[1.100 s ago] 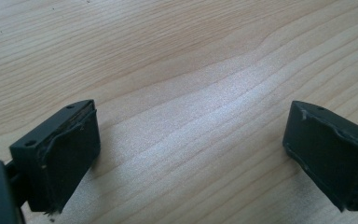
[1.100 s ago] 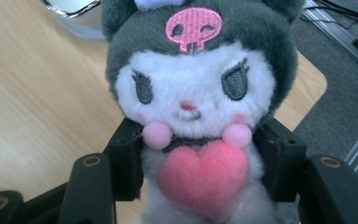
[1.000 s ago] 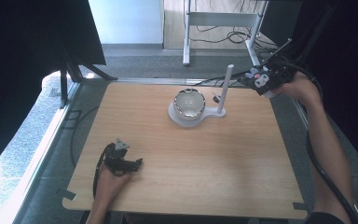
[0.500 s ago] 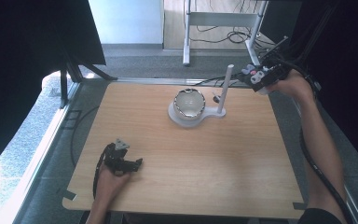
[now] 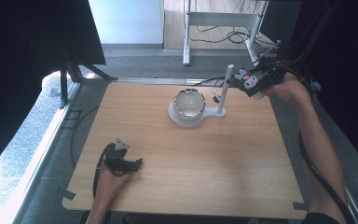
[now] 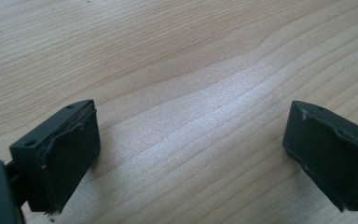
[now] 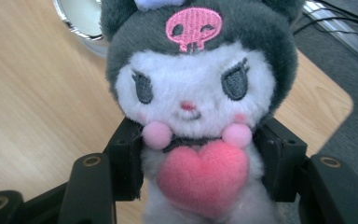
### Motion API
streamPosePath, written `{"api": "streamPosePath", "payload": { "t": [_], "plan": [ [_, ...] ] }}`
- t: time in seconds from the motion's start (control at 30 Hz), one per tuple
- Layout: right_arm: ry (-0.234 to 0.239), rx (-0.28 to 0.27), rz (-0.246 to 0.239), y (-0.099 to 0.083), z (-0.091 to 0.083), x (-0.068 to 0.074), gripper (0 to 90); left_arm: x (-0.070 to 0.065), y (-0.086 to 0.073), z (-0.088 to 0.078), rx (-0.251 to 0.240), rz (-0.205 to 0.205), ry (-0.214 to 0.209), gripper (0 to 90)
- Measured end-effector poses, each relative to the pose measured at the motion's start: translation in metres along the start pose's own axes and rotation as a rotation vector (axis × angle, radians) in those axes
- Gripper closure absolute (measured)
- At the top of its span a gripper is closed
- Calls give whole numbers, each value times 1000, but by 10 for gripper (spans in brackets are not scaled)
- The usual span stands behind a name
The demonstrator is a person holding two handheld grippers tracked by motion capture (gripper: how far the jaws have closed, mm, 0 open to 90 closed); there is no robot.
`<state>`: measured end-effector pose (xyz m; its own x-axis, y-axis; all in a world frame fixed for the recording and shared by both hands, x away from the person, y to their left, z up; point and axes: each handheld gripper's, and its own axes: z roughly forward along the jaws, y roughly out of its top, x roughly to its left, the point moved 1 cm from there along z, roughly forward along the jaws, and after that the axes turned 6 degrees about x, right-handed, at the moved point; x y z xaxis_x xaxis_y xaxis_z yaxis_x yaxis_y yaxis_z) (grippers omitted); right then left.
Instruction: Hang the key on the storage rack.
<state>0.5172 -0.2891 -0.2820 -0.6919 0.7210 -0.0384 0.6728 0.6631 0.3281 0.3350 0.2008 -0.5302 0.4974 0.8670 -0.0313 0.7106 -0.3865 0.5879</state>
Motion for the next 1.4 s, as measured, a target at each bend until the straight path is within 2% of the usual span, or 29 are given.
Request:
{"api": "streamPosePath", "payload": {
  "t": [0.13, 0.33, 0.73, 0.93, 1.17, 1.4],
  "plan": [
    [10, 8, -7, -2, 6, 3, 420, 0, 0, 0, 0, 0, 0, 37],
    [40, 30, -31, -6, 26, 9, 420, 0, 0, 0, 0, 0, 0, 37],
    [76, 57, -20, -11, 58, 10, 419, 0, 0, 0, -3, 0, 2, 38],
    [56, 77, -9, -12, 78, 9, 415, 0, 0, 0, -1, -1, 2, 38],
    [34, 72, 11, -14, 92, 6, 407, 0, 0, 0, 0, 0, 1, 38],
    [-6, 63, -9, -15, 100, 7, 308, 0, 0, 0, 0, -1, 2, 37]
  ]
}}
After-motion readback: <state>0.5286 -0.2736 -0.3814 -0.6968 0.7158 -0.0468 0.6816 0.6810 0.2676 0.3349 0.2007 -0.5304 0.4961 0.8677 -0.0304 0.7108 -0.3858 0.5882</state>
